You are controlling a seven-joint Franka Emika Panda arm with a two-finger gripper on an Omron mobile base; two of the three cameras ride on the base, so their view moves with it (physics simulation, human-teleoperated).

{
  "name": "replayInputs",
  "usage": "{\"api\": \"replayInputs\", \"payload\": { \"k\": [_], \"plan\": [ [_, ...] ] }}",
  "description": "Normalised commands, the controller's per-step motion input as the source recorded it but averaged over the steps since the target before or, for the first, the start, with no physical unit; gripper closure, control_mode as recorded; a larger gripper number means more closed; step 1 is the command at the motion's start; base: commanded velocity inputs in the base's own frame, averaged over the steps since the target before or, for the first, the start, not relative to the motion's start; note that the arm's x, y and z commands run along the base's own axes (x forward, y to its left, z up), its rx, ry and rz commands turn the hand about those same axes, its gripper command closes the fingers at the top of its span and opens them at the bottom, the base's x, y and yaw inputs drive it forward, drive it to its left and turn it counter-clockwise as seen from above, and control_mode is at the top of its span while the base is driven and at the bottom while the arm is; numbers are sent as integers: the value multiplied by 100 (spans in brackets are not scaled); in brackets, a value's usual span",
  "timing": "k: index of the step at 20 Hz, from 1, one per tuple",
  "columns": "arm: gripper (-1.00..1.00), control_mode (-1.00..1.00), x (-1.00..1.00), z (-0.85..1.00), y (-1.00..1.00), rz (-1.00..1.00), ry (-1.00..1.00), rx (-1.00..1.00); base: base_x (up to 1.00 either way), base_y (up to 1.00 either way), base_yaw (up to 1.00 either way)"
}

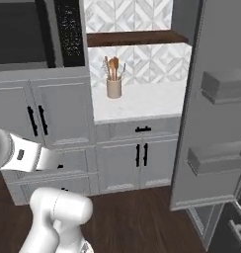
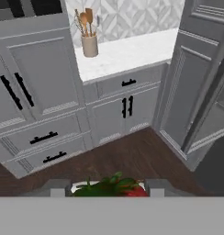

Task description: Take the strawberry from the fridge and place it on top of the pancake, located on the dining counter.

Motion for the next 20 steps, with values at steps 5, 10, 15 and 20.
{"api": "replayInputs", "payload": {
  "k": [5, 10, 15, 20],
  "plan": [
    [100, 100, 0, 0, 0, 0, 0, 0, 0, 0, 100],
    [100, 100, 0, 0, 0, 0, 0, 0, 0, 0, 100],
    [100, 100, 0, 0, 0, 0, 0, 0, 6, 0, 99],
    [100, 100, 0, 0, 0, 0, 0, 0, 94, 26, 66]
  ]
}}
